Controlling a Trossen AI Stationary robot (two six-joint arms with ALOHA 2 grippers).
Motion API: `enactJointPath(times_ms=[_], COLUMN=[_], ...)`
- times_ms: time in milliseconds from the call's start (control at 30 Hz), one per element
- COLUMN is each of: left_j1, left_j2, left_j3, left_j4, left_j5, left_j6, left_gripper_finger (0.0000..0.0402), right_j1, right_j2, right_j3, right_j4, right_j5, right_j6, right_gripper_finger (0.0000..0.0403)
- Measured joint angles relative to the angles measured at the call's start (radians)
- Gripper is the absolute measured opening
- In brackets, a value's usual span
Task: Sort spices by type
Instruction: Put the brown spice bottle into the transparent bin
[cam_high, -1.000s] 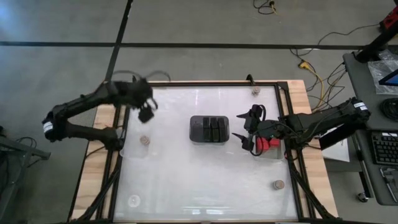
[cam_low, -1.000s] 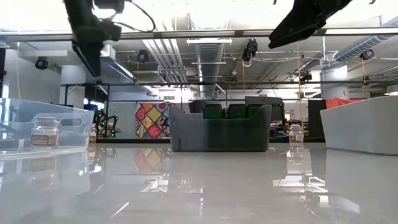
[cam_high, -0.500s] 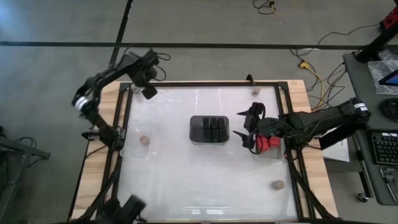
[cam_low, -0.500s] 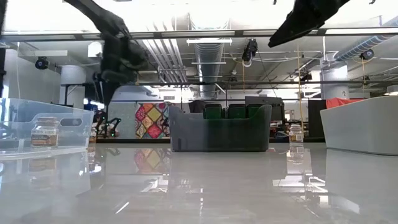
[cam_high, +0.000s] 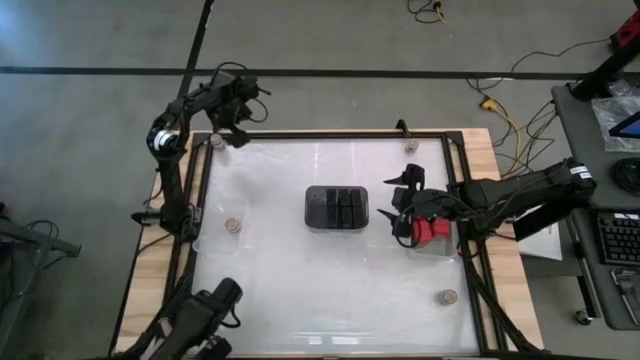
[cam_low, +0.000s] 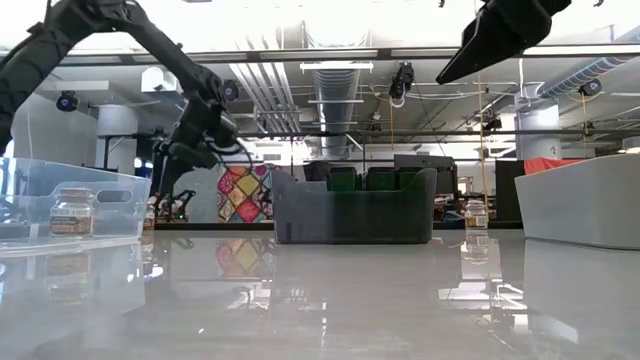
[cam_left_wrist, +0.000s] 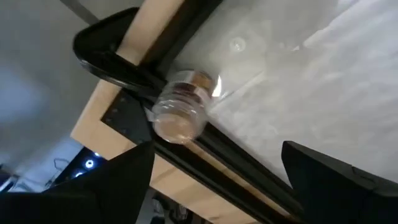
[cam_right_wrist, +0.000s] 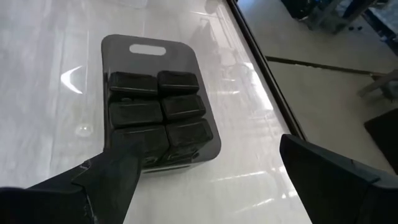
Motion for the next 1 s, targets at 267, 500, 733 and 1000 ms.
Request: enactJointPath(times_ms=[267, 500, 733, 1000], left_j1=[0.024, 0.046, 0.051, 0.026], left_j2=[0.140, 0.233, 0.253, 0.253], left_j3=[0.100, 0.156, 0.161, 0.117], left_j4=[-0.077, -0.138, -0.136, -0.136], left_j5=[-0.117, -0.201, -0.228, -0.269], left_j6=[0.000, -0.008, 0.002, 0.033], left_gripper_finger=[0.0338, 0.0329, 0.0327, 0.0326], right_j1=[0.000, 0.000, -0.001, -0.002], right_j2=[0.000, 0.000, 0.000, 0.000], right_j3=[-0.001, -0.001, -0.002, -0.002], right_j4=[-0.003, -0.005, -0.005, -0.006], right_j5=[0.001, 0.001, 0.001, 0.001], right_j6=[-0.004, -0.001, -0.007, -0.009], right_gripper_finger=[0.0366, 0.0366, 0.0366, 0.0366])
